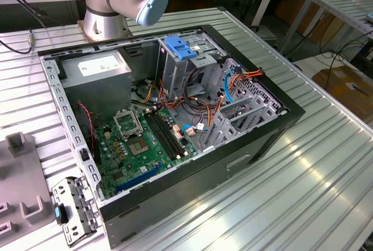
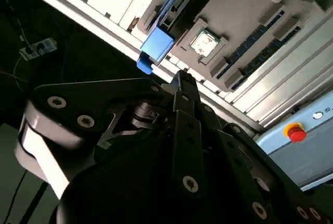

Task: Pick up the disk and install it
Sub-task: 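Pick up the disk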

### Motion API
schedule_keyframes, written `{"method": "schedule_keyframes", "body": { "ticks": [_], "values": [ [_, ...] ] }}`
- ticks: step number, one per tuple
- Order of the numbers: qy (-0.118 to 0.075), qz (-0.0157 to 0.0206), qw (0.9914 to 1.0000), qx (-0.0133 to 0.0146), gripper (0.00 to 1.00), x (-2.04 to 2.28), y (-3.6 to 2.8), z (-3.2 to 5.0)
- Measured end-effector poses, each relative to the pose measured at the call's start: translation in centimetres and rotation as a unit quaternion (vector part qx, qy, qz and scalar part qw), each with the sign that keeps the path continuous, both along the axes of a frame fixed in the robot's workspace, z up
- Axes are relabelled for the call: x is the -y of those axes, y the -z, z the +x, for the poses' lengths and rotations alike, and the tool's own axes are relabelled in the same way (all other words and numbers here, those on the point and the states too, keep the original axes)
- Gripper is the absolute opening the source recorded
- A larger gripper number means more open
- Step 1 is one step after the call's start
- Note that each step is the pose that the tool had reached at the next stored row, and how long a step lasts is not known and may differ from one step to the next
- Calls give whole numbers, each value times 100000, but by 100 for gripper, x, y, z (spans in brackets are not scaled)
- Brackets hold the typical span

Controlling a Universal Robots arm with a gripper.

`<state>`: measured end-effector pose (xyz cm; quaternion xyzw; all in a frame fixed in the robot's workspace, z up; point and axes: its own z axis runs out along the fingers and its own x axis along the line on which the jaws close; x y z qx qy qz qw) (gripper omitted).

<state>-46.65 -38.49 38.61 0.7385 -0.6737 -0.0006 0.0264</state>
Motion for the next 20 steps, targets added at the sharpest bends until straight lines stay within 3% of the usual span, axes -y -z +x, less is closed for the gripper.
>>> {"method": "schedule_keyframes", "body": {
  "ticks": [1,2,11,16,20],
  "values": [
    [672,-44,99983,1739,11,-12,18,-1],
    [1795,-65,99963,2064,11,-26,21,0],
    [5397,-115,99806,3118,11,-71,32,0],
    [8104,-162,99594,3906,11,-104,39,0],
    [9709,-183,99431,4373,11,-124,44,0]
  ]
}}
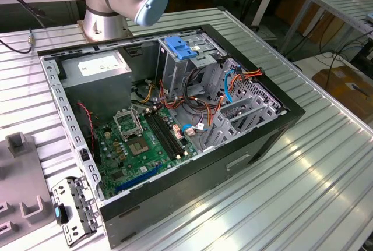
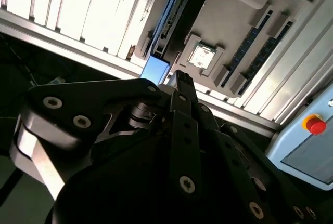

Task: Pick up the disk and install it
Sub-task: 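Pick up the disk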

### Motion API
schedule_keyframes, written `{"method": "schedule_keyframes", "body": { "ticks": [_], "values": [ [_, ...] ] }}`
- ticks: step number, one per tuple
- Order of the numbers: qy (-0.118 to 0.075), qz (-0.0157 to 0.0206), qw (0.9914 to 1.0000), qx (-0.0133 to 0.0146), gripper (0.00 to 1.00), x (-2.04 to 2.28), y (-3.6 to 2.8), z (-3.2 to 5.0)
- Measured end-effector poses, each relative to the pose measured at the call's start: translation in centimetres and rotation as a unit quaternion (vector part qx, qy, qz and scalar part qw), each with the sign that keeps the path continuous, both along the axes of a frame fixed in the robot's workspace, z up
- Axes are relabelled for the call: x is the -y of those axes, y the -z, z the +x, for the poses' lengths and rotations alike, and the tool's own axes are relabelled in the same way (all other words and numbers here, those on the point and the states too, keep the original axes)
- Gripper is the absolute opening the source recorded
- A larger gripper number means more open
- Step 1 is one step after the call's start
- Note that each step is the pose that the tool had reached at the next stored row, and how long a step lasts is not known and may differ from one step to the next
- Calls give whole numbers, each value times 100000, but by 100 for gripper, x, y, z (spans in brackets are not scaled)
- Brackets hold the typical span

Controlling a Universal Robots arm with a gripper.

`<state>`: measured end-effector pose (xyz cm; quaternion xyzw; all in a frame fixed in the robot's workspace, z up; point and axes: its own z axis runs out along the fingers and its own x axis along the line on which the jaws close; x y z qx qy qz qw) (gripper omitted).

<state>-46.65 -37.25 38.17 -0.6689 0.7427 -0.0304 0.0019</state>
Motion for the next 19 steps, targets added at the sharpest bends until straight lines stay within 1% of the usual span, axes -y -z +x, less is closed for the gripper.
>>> {"method": "schedule_keyframes", "body": {
  "ticks": [5,9,10,12,15,16,18,19],
  "values": [
    [1791,0,99983,531,11,-22,6,0],
    [3134,-2,99947,923,11,-39,9,0],
    [3343,1,99939,982,11,-41,10,0],
    [3682,-3,99927,986,11,-48,16,0],
    [4272,-12,99904,978,29,-55,60,-15],
    [4332,-16,99901,970,29,-55,77,-34],
    [4348,-14,99901,983,42,-55,117,-99],
    [4345,-15,99901,976,42,-55,134,-138]
  ]
}}
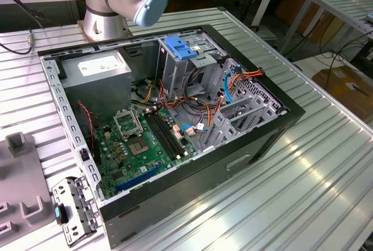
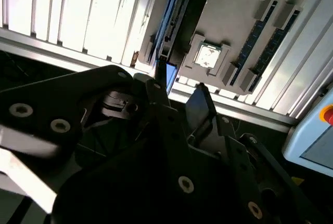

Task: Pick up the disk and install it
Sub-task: 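Pick up the disk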

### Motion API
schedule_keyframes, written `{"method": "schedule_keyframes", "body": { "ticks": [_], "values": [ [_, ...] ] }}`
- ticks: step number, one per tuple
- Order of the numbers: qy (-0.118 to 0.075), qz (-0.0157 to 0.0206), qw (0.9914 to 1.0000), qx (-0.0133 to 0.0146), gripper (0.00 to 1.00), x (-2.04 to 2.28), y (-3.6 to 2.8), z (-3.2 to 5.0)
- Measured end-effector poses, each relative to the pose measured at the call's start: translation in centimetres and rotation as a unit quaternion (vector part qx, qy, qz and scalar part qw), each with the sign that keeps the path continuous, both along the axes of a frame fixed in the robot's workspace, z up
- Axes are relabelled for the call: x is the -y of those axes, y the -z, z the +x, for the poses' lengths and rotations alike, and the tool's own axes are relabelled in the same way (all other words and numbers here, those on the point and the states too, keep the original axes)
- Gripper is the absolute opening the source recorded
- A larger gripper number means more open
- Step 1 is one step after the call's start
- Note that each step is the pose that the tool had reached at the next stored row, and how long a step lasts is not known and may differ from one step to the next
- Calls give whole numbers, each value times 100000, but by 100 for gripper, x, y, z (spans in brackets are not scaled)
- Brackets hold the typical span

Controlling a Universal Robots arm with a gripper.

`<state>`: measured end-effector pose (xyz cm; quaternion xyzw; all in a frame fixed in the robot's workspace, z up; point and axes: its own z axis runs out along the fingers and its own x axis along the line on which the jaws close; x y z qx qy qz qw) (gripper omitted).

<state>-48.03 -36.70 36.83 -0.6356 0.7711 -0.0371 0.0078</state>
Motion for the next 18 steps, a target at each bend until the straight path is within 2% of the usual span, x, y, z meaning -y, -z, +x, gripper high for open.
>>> {"method": "schedule_keyframes", "body": {
  "ticks": [1,2,3,5,18],
  "values": [
    [-3,14,100000,0,42,-1,10,-28],
    [-49,67,100000,22,48,-2,38,-57],
    [-73,70,100000,4,48,-3,60,-57],
    [-67,72,100000,-227,48,-4,91,-52],
    [-245,80,99999,-240,48,-3,96,-50]
  ]
}}
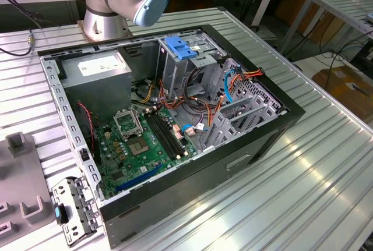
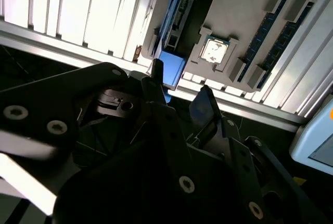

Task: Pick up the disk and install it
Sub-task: 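Pick up the disk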

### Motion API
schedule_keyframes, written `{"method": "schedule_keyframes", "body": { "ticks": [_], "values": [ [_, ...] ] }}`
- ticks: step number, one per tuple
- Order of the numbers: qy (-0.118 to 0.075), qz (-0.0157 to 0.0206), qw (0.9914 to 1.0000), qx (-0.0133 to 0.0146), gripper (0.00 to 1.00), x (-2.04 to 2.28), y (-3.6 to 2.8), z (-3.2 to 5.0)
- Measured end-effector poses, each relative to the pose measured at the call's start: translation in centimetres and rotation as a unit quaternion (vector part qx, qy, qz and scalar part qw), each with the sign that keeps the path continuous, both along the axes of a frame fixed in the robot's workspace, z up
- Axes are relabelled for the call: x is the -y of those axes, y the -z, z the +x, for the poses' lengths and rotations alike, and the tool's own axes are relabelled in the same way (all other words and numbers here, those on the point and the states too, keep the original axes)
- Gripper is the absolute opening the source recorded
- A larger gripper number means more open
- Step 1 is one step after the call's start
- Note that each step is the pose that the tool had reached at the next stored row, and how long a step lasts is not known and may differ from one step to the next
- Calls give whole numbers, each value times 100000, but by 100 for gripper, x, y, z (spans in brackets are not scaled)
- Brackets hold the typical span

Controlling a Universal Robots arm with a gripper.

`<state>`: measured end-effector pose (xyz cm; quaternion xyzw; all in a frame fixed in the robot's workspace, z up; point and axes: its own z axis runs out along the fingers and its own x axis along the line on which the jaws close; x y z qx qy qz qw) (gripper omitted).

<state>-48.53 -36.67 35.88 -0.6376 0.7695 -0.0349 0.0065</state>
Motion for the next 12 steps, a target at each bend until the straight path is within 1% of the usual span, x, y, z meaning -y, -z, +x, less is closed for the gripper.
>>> {"method": "schedule_keyframes", "body": {
  "ticks": [3,4,5,6,9,10,11,12],
  "values": [
    [-135,1,100000,-3,48,0,0,0],
    [-1679,97,99986,-2,48,0,10,0],
    [-3116,103,99951,2,48,0,29,1],
    [-3396,107,99942,-5,48,0,57,1],
    [-3974,112,99921,-196,48,0,110,2],
    [-3998,120,99919,-455,48,0,119,3],
    [-4004,134,99915,-953,48,1,121,6],
    [-3998,152,99912,-1265,48,0,123,10]
  ]
}}
